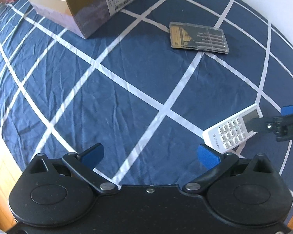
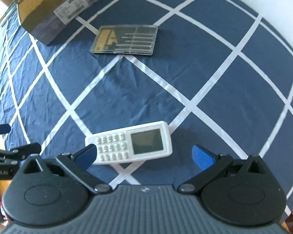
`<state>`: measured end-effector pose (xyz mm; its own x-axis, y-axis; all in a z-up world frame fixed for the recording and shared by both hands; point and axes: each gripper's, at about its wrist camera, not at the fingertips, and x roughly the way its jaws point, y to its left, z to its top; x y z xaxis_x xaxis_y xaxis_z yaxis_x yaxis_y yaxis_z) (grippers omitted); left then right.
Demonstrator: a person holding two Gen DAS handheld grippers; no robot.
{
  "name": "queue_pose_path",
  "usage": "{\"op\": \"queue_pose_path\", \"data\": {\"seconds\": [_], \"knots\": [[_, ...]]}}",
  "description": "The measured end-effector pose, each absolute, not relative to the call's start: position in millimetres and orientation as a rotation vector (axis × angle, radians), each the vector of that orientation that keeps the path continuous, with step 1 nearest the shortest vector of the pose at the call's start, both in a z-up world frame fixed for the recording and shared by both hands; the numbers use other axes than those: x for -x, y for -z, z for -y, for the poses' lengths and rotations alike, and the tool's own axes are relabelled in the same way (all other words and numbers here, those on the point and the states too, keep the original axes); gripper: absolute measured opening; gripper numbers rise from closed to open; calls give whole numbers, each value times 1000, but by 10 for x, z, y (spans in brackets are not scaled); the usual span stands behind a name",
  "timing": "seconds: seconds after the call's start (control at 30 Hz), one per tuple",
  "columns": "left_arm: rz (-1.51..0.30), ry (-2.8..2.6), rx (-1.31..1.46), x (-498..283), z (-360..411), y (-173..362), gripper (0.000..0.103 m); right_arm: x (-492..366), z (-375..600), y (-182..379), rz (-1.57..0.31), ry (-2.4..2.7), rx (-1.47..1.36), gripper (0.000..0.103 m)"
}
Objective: Organize objects
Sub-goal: 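Lower both tools onto the second AC remote and close on it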
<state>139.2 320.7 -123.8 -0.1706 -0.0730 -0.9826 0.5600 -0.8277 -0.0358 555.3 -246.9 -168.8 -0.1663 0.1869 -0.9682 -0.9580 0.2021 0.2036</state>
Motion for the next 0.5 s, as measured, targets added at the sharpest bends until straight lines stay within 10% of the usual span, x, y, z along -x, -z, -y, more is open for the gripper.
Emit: {"op": "queue_pose_path", "data": {"seconds": [0.5], "knots": [[-524, 2019, -1740, -1201, -3409, 1443, 103, -5606, 2208, 2088, -1353, -1326, 925, 91]]}}
